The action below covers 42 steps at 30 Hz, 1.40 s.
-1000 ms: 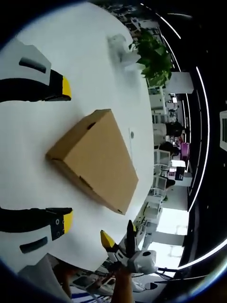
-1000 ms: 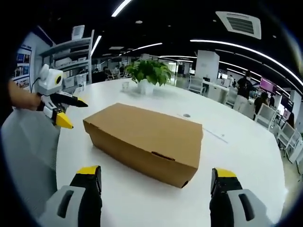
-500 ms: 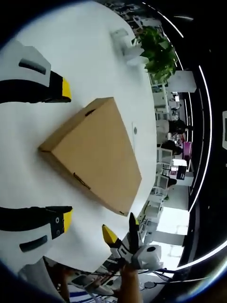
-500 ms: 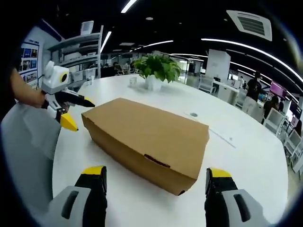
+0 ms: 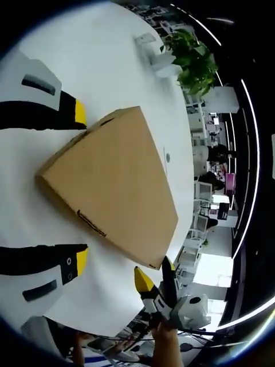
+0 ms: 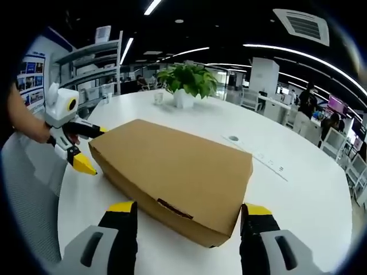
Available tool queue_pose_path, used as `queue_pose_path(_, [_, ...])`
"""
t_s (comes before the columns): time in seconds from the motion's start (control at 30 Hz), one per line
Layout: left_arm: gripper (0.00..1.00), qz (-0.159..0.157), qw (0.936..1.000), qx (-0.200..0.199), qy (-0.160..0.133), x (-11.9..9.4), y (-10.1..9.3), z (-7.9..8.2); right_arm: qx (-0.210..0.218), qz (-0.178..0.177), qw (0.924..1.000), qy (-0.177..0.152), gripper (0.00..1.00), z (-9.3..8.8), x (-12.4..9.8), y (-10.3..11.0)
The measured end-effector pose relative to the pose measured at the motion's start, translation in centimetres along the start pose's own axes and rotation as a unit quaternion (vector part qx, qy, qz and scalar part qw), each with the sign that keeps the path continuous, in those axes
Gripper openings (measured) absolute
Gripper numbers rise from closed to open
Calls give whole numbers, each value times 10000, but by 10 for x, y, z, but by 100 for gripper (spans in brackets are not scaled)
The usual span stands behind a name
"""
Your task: Operate the shoe box by opening the lid, removing the specified soft item, and placing it in the target area until the item is outside and the box remains undamaged.
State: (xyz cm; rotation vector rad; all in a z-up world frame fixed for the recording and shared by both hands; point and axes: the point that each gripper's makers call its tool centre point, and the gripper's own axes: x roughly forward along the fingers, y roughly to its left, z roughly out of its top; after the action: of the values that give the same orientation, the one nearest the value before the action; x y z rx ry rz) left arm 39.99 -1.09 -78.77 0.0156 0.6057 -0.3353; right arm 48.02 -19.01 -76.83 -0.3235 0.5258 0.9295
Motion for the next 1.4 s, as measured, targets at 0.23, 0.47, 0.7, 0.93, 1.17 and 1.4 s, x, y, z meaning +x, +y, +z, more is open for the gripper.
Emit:
queue_pose_path(0.23, [80, 116, 9998, -162, -8, 5, 8, 1, 20, 27, 10000, -1, 68, 0, 3, -2])
queue_pose_path(0.47, [80, 92, 9999, -108, 15, 7, 6, 0, 137, 95, 9999, 26, 67, -1, 3, 0])
queue_pose_path(0.7, [79, 44, 10000, -69, 56, 6, 8, 0, 160, 66, 9998, 21, 67, -1, 4, 1])
queue_pose_path(0.93, [79, -39, 9999, -18, 124, 6, 12, 0, 196, 21, 9998, 38, 66, -1, 3, 5])
queue_pose_path(1.17, [79, -139, 9997, 53, 180, 5, 16, 0, 164, -53, 9998, 60, 64, -1, 1, 15])
queue_pose_path(1.4, [79, -259, 9993, 133, 230, 3, 23, -1, 111, -151, 9998, 86, 62, -2, 2, 17])
